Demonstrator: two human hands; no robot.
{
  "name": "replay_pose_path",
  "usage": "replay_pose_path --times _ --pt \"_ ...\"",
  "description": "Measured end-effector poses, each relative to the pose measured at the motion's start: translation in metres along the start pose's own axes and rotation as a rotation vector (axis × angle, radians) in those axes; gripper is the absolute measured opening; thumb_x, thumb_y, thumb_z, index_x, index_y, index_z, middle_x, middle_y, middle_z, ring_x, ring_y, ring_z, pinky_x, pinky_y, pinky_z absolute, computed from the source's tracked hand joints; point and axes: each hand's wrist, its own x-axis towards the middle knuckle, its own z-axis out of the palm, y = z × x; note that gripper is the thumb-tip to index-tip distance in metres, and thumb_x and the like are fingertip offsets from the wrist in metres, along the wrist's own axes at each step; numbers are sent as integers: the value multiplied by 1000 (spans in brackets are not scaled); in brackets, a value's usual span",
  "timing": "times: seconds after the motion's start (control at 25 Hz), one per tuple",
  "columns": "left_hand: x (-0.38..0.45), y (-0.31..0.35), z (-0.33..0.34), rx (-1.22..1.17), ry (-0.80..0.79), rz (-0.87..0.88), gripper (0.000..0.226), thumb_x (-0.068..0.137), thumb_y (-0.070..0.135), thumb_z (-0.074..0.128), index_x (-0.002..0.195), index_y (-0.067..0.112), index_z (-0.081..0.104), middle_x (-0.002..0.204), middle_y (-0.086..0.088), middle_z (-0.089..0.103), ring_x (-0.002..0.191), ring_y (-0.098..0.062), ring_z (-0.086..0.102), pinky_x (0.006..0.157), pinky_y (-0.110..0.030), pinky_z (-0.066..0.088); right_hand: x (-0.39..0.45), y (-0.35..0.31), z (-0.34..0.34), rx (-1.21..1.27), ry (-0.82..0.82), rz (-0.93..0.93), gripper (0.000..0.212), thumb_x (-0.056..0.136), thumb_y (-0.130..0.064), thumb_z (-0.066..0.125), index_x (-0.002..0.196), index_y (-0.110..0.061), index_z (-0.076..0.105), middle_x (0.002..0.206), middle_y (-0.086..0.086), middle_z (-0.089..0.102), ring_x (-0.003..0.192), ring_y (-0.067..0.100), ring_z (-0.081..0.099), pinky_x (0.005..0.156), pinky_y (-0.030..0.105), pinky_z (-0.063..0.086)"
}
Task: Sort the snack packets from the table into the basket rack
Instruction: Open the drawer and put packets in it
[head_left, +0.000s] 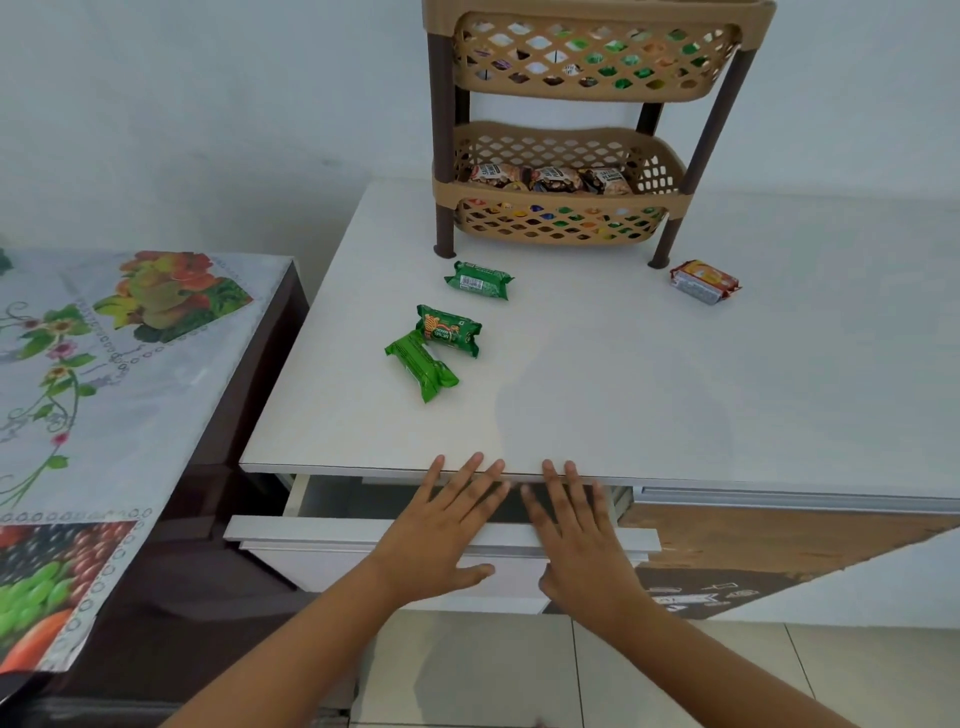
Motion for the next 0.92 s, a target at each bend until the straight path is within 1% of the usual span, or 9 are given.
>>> replay_pose_path --times 0.04,0.12,0.32,0.4,0.52,0.6,0.72,0.84,0.92 --pt "-3 0 2 1 -13 3 86 82 68 36 146 13 20 155 -8 14 142 -30 12 109 -54 12 -4 -2 1 -8 -8 -30 95 59 -30 70 143 -10 32 152 20 23 141 34 1 112 46 -4" --pt "-5 2 4 12 -18 -8 88 82 72 29 146 12 21 155 -8 14 142 -29 13 109 -51 12 -8 1 5 -47 2 -76 90 62 -41 68 141 -10 36 151 20 25 143 35 11 113 43 0" --pt "-11 10 -2 -27 -23 -25 82 87 67 22 145 10 22 154 -10 14 141 -30 12 115 -51 9 -14 5 11 -37 -38 -118 87 81 -51 41 147 -20 -7 150 5 -30 139 27 -28 114 40 -16" --pt "-16 14 -2 -39 -36 -33 77 89 63 15 146 11 11 155 -8 5 142 -29 2 116 -48 9 -21 2 12 -16 -57 -115 89 82 -52 40 146 -19 -12 148 4 -33 136 26 -33 112 38 -18" --pt "-25 22 6 -128 -57 -62 73 89 61 6 144 16 -13 155 -2 -16 139 -20 -23 115 -38 -8 -36 -5 10 -13 -56 -97 92 83 -53 38 140 -19 -25 146 2 -35 134 25 -35 111 37 -20" --pt "-31 31 10 -240 -83 -144 71 91 58 9 146 17 -9 157 0 -10 140 -14 -19 115 -33 -6 -48 -11 11 -10 -45 -80 90 85 -52 37 136 -20 -30 145 2 -36 135 26 -34 110 38 -21" --pt "-44 47 12 -329 -97 -235 68 93 56 11 147 17 -3 157 2 -2 143 -12 -9 116 -32 -1 -68 -22 10 -23 -12 -42 89 86 -50 42 142 -17 -18 152 6 -20 141 32 -17 112 45 -20" --pt "-61 63 12 -297 -108 -234 69 91 58 5 147 18 -3 157 2 -4 142 -11 -12 114 -31 -6 -92 -34 5 -62 16 -52 88 72 -53 63 142 -10 33 149 12 34 136 32 33 112 43 -3" --pt "-73 74 12 -302 -111 -216 77 84 61 -8 147 18 -3 157 3 -5 139 -10 -18 112 -30 -8 -107 -42 3 -58 23 -49 78 73 -56 61 135 -11 46 141 10 48 131 28 43 110 40 -1"
